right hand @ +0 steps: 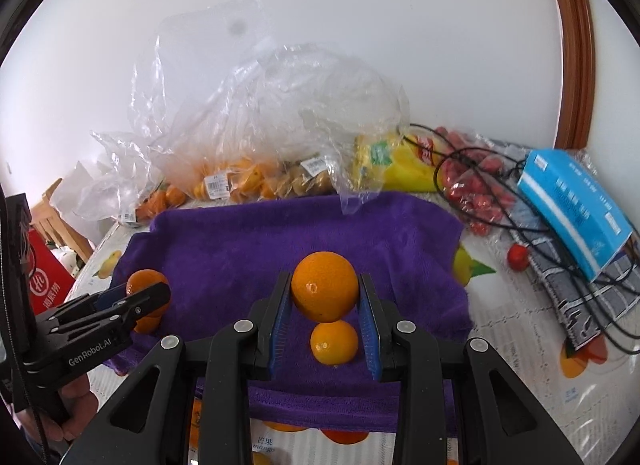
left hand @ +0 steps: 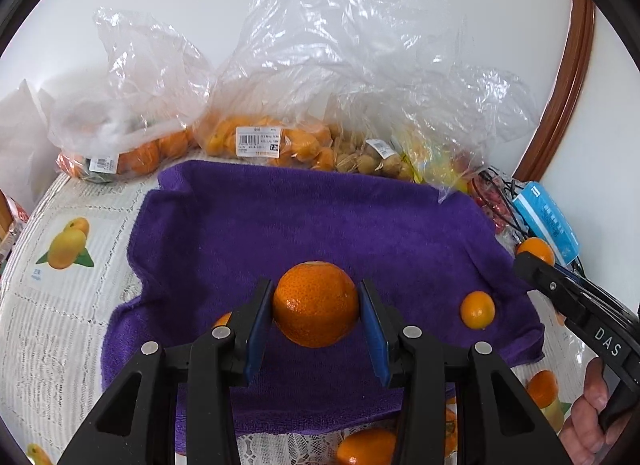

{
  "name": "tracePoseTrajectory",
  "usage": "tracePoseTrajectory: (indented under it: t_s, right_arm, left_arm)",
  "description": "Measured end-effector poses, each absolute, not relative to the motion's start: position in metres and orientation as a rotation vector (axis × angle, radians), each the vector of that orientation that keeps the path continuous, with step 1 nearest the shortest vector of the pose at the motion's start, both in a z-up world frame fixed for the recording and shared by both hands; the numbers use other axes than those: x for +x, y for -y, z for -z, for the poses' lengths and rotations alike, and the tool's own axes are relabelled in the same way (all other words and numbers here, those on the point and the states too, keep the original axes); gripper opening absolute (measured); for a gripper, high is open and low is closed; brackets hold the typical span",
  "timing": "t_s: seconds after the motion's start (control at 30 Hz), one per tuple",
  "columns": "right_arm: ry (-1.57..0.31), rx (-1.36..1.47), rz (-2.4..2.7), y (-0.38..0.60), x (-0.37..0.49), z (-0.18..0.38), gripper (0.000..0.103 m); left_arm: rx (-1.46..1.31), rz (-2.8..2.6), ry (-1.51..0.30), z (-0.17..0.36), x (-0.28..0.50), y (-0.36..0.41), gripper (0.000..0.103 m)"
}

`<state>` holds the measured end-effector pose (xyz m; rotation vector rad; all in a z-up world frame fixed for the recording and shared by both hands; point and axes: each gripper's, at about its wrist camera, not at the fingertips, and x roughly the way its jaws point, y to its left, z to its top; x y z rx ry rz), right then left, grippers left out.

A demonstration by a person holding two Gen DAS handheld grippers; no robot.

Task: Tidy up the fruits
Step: 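Lift and carry both held oranges over the purple towel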

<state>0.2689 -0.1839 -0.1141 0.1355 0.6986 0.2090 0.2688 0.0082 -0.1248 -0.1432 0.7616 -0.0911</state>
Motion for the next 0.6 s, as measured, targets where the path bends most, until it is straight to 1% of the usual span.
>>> tracePoseTrajectory:
  t_s: [0.23,0.6]
  right_arm:
    - [-0.763,0.120,-0.224,0.174,0.275,0.136,0.032]
    - [-0.783,0.061,-0.281,0.152,0.272,0.146,0.032]
  left_arm:
    - [-0.162,0.109,-0.781,0.132,0.273,-0.006,0.040]
    - [-0.183,0.102,-0.797,0.139,0.277,-0.009,0.040]
